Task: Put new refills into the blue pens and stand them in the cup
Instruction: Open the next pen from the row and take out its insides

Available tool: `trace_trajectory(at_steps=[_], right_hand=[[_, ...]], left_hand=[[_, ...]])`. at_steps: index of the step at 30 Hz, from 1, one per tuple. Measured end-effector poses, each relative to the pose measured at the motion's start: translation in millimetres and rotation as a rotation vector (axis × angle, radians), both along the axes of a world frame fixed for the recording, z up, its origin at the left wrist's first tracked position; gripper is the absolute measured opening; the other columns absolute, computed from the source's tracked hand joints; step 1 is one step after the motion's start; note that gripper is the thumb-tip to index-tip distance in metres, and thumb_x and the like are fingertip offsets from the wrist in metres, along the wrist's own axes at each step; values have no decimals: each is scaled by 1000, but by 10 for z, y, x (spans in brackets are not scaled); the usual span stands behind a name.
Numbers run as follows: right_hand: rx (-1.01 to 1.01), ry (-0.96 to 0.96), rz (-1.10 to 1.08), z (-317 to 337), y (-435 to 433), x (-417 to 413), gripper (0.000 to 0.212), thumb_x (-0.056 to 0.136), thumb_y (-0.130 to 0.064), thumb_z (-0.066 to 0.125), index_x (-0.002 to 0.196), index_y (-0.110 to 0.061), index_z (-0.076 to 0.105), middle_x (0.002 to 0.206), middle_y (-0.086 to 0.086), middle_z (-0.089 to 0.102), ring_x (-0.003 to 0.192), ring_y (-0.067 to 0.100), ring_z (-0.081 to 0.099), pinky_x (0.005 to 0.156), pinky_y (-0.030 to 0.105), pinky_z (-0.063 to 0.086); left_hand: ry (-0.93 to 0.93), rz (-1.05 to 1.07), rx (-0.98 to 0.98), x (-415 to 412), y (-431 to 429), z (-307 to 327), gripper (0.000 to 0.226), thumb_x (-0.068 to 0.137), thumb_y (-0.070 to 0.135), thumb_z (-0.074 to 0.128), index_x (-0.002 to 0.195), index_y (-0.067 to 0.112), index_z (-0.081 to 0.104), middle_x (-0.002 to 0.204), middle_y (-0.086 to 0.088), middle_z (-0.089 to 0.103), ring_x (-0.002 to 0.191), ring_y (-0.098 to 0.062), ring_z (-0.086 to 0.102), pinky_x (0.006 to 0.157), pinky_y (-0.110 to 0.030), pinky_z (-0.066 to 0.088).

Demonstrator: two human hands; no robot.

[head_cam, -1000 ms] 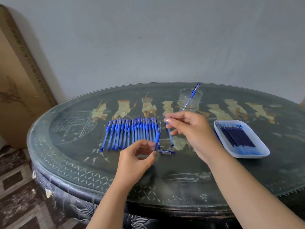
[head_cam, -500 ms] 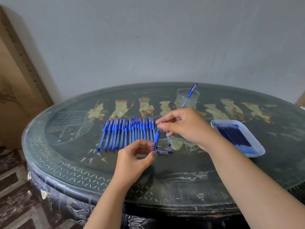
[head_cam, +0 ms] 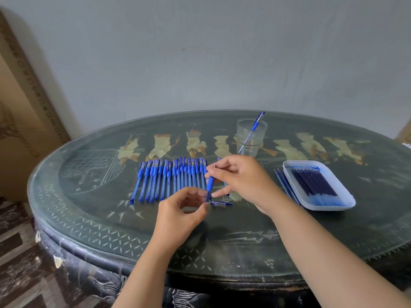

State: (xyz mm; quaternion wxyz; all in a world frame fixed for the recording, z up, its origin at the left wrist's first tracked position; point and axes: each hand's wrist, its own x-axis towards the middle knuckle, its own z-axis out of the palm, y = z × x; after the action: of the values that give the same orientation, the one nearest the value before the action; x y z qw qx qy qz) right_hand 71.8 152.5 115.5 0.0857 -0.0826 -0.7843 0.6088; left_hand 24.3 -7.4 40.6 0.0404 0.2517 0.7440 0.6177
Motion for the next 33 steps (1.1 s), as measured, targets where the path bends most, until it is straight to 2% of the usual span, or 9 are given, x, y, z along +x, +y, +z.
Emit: trace_trajectory(at_steps=[2,4,8,12,17,20,22,27,33], right_hand=[[16,-1,-81,-22,-41,-22,22,84,-19,77,93,-8,61,95,9,71,82,16,73,64,40,62],[3,-15,-72,-36,-57,-34,32,82,-27,78,102,-13,57,92,8,68,84,17,73,65,42,62],[-59,4,25,-34,-50,8,29,95,-22,62,125,-20,60,109,6,71,97,15,70,69,41,62],[-19,43,-78,-77,-93,1,23,89,-17,71,102,-4,57,94,12,73,83,17,73,64,41,62],[-115,41,-6,-80,-64,8,29,96,-23,60,125,-20,57,102,15,72,92,19,72,68,42,62],[-29,75,-59,-119,-78,-4,14,96,-15,61,107,-7,64,99,10,74,88,18,73,69,46,62],[-45,72,-106,-133,-98,-12,22,90,-18,70,101,-5,56,91,11,74,83,18,74,66,46,62],[-158,74,-2,-130,-94,7,29,96,-20,61,124,-25,56,99,13,73,93,20,72,67,42,61],[-65,72,-92,-162,-105,-38,13,95,-13,61,103,-4,66,102,5,74,88,17,73,64,39,62]], left_hand=[[8,-3,-5,1,4,4,23,79,3,77,89,23,71,87,14,72,80,-6,69,69,-11,51],[18,-4,-6,0,3,6,24,78,4,77,89,24,71,88,14,72,81,-6,69,71,-12,52],[13,4,2,-1,-5,17,25,79,4,77,88,27,71,87,14,72,80,-7,69,70,-12,52],[24,-7,-10,6,-6,18,25,79,3,76,89,26,71,88,14,73,81,-6,69,70,-11,51],[20,12,-7,-3,-5,15,26,78,5,77,89,28,70,86,15,72,79,-5,69,70,-11,51],[24,13,-11,-10,0,18,26,78,6,77,89,28,70,86,16,72,80,-5,69,71,-10,51],[27,-2,-14,-4,6,16,26,78,5,77,90,27,70,88,16,72,81,-5,69,72,-11,51],[10,15,9,-9,-10,7,29,78,3,77,89,29,70,86,12,73,78,-6,69,71,-12,52],[13,24,-7,-1,-18,27,29,79,2,76,88,29,70,86,17,73,78,-4,69,70,-9,50]])
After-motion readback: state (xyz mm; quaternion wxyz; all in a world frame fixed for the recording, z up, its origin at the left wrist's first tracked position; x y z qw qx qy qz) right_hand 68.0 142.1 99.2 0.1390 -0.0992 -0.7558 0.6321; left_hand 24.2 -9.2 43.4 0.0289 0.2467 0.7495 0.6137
